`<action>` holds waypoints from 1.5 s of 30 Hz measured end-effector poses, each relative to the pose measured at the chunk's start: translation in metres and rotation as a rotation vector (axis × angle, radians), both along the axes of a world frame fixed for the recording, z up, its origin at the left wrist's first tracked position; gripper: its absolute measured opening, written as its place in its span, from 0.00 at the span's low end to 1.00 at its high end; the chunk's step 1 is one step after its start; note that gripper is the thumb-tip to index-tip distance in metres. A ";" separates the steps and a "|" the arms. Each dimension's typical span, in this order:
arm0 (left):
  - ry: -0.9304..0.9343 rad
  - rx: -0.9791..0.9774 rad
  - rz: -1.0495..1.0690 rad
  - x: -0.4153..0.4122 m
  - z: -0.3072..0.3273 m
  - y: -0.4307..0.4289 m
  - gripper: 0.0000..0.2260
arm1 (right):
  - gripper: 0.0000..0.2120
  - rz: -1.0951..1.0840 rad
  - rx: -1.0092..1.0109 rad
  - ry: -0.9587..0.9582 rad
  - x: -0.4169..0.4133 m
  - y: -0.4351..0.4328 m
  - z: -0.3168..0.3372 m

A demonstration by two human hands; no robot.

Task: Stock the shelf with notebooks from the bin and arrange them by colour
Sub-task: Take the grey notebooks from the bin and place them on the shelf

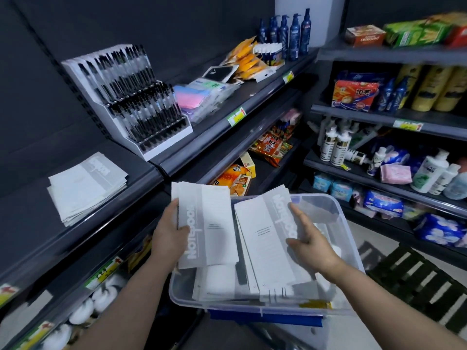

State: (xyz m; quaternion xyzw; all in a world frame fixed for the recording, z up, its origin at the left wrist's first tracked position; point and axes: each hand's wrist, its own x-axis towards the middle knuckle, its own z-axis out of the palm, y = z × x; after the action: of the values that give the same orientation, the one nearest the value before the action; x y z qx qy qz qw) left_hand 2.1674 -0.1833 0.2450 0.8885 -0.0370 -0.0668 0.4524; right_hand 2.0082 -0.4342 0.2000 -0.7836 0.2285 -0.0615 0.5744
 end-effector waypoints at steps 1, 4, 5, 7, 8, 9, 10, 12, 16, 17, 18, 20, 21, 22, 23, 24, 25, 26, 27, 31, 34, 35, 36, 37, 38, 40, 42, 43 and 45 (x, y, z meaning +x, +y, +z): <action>-0.014 -0.026 0.037 0.006 0.004 0.004 0.32 | 0.37 0.006 0.003 -0.007 0.007 0.002 0.006; -0.059 -0.105 0.125 0.019 0.025 0.018 0.33 | 0.37 0.056 0.021 -0.051 0.031 0.009 0.023; -0.074 -0.116 0.144 0.023 0.032 0.023 0.33 | 0.37 0.079 0.014 -0.062 0.040 0.014 0.028; -0.120 -0.127 0.170 0.030 0.046 0.036 0.33 | 0.38 0.125 0.005 -0.084 0.059 0.025 0.037; -0.130 -0.129 0.185 0.033 0.050 0.042 0.33 | 0.38 0.147 0.009 -0.097 0.067 0.030 0.040; -0.142 -0.131 0.206 0.036 0.055 0.050 0.33 | 0.39 0.176 0.018 -0.121 0.076 0.036 0.043; -0.157 -0.138 0.221 0.039 0.059 0.058 0.33 | 0.40 0.202 0.029 -0.150 0.085 0.041 0.045; -0.195 -0.156 0.247 0.044 0.067 0.076 0.33 | 0.40 0.244 0.041 -0.195 0.100 0.051 0.048; -0.221 -0.172 0.345 0.057 0.089 0.114 0.32 | 0.40 0.300 0.038 -0.249 0.131 0.073 0.061; -0.223 -0.185 0.380 0.063 0.097 0.124 0.32 | 0.40 0.313 0.037 -0.259 0.141 0.080 0.066; -0.222 -0.186 0.413 0.070 0.104 0.132 0.32 | 0.39 0.321 0.040 -0.258 0.149 0.086 0.072; -0.224 -0.179 0.479 0.085 0.118 0.146 0.32 | 0.38 0.329 0.066 -0.264 0.166 0.101 0.084; -0.219 -0.178 0.513 0.093 0.123 0.152 0.32 | 0.38 0.327 0.082 -0.265 0.172 0.107 0.089; -0.203 -0.190 0.542 0.103 0.126 0.158 0.32 | 0.38 0.320 0.098 -0.266 0.179 0.113 0.094; -0.183 -0.226 0.562 0.112 0.128 0.162 0.32 | 0.38 0.316 0.115 -0.266 0.185 0.117 0.097; -0.161 -0.267 0.570 0.122 0.129 0.166 0.33 | 0.38 0.315 0.135 -0.262 0.192 0.121 0.099; -0.135 -0.299 0.575 0.133 0.129 0.168 0.34 | 0.38 0.318 0.153 -0.263 0.198 0.124 0.101; -0.110 -0.318 0.582 0.144 0.128 0.169 0.34 | 0.38 0.321 0.162 -0.263 0.202 0.126 0.103; -0.092 -0.328 0.586 0.154 0.127 0.169 0.34 | 0.39 0.322 0.163 -0.261 0.206 0.128 0.104; -0.045 -0.265 0.585 0.180 0.113 0.167 0.32 | 0.39 0.300 0.238 -0.255 0.218 0.130 0.105; -0.038 -0.044 0.510 0.185 0.104 0.167 0.32 | 0.40 0.299 0.287 -0.238 0.221 0.128 0.104; -0.033 0.047 0.487 0.186 0.100 0.168 0.31 | 0.40 0.294 0.294 -0.229 0.221 0.127 0.105; -0.022 0.128 0.468 0.188 0.096 0.170 0.31 | 0.39 0.289 0.305 -0.223 0.221 0.128 0.106; -0.008 0.197 0.452 0.188 0.093 0.171 0.31 | 0.38 0.286 0.308 -0.216 0.220 0.130 0.109; 0.009 0.245 0.447 0.187 0.092 0.172 0.30 | 0.38 0.289 0.309 -0.210 0.218 0.132 0.112; 0.030 0.277 0.459 0.187 0.090 0.175 0.29 | 0.36 0.298 0.321 -0.198 0.218 0.140 0.119; 0.004 0.288 0.459 0.187 0.092 0.178 0.28 | 0.36 0.314 0.328 -0.191 0.223 0.150 0.127; -0.022 0.298 0.446 0.186 0.094 0.179 0.28 | 0.35 0.322 0.319 -0.190 0.226 0.154 0.130; -0.065 0.312 0.416 0.185 0.097 0.184 0.28 | 0.36 0.355 0.306 -0.187 0.237 0.162 0.135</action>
State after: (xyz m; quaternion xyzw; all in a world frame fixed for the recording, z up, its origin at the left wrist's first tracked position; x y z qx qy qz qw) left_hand 2.3527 0.0008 0.3423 0.9377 0.1429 0.0513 0.3127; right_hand 2.2455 -0.2724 0.3352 -0.7063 0.0396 0.0035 0.7068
